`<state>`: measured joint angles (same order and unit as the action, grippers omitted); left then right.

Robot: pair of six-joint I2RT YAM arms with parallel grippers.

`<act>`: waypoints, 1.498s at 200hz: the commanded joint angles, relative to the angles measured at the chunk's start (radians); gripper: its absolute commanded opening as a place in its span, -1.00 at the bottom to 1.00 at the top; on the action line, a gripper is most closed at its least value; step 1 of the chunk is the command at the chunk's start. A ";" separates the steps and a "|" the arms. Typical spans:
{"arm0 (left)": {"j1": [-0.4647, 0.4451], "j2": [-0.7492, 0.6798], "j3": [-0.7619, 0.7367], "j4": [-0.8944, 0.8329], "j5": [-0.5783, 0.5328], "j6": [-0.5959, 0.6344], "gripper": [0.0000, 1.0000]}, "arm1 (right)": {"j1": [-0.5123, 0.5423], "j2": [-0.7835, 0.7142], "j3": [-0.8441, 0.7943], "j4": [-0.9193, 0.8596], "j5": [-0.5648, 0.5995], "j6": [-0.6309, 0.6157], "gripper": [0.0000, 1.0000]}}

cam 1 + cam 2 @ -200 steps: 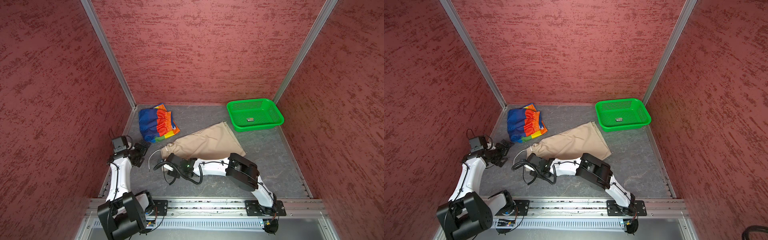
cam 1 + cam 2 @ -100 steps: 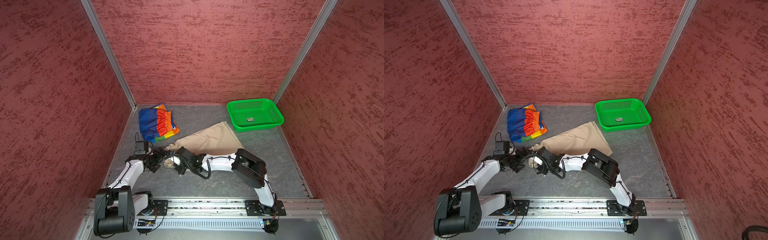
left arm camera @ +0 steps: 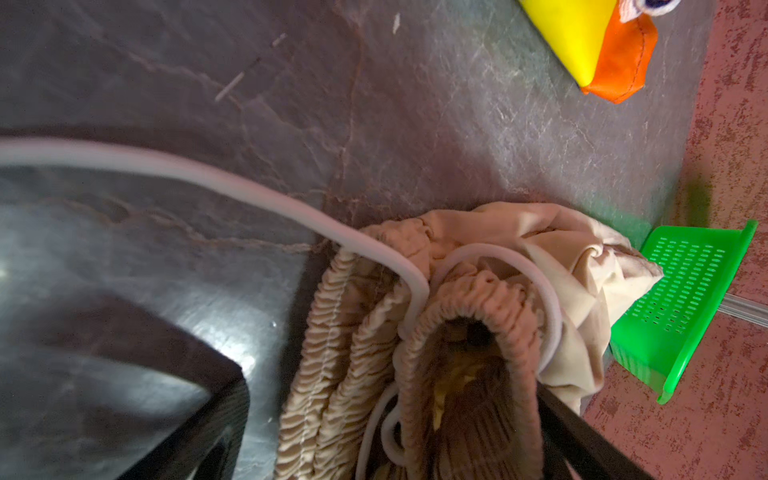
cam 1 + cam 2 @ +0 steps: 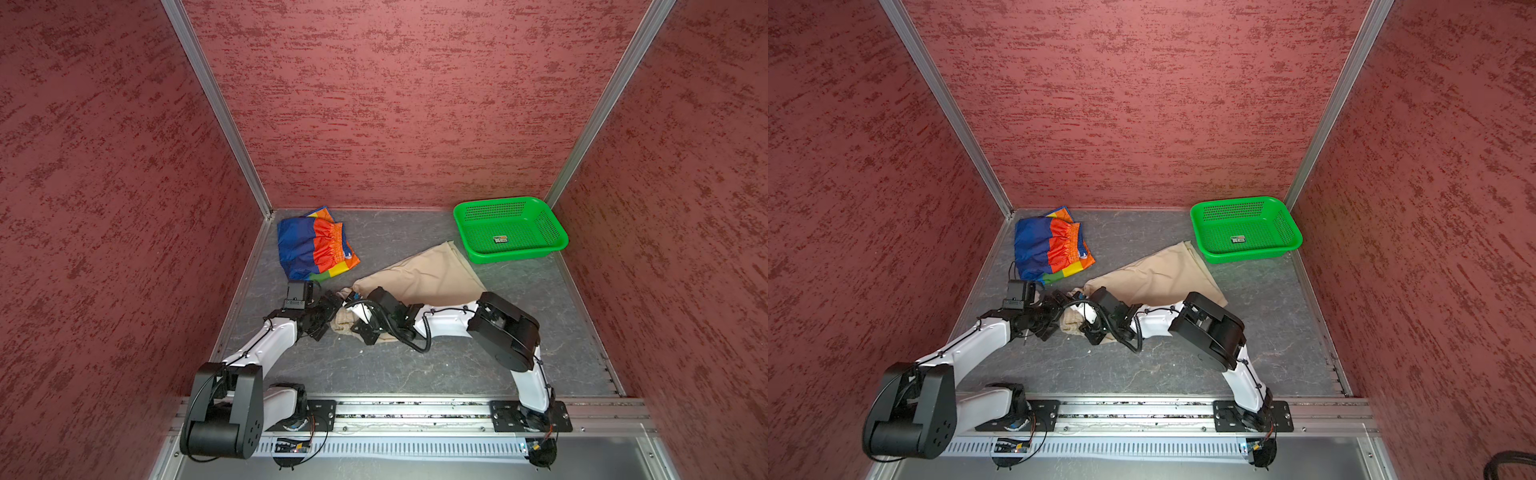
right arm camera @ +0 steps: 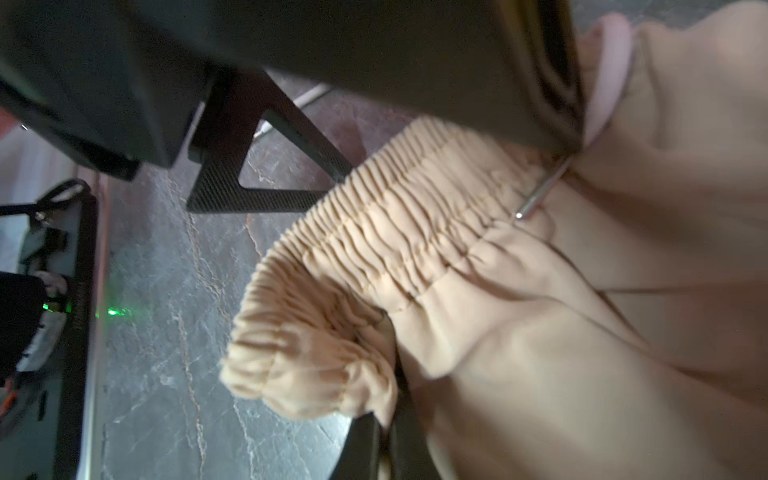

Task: Fold and stack the shorts

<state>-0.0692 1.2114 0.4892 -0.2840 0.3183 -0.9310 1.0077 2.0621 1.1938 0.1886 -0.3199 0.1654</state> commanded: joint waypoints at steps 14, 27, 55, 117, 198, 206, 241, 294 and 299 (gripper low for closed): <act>-0.062 0.046 -0.021 0.014 -0.004 -0.012 0.74 | -0.038 -0.053 -0.009 0.213 -0.085 0.149 -1.00; -0.068 0.069 -0.018 0.027 -0.004 -0.020 0.49 | -0.044 -0.048 -0.016 0.245 -0.109 0.184 -1.00; -0.064 0.110 0.017 0.033 -0.002 -0.013 -0.20 | -0.044 -0.042 -0.027 0.268 -0.131 0.219 -0.97; -0.050 0.134 0.199 -0.166 -0.042 0.203 -0.74 | -0.116 -0.171 -0.110 0.224 -0.284 0.302 0.30; -0.038 0.036 0.442 -0.542 -0.254 0.444 -0.69 | -0.235 -0.196 -0.080 -0.080 -0.143 0.292 -1.00; -0.038 0.026 0.458 -0.559 -0.261 0.448 -0.68 | -0.231 -0.167 -0.070 -0.084 -0.151 0.308 -1.00; -0.034 0.001 0.531 -0.623 -0.272 0.467 -0.64 | -0.172 0.004 0.043 -0.105 -0.191 0.339 -1.00; -0.037 -0.003 0.688 -0.742 -0.300 0.503 -0.59 | -0.090 0.243 0.319 -0.040 -0.394 0.433 -1.00; -0.037 -0.004 0.697 -0.752 -0.313 0.509 -0.59 | -0.094 0.245 0.329 -0.029 -0.402 0.446 -1.00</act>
<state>-0.1066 1.2293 1.1229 -0.9688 0.0563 -0.4652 0.9024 2.2665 1.4509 0.1005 -0.5880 0.5312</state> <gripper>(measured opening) 0.201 0.041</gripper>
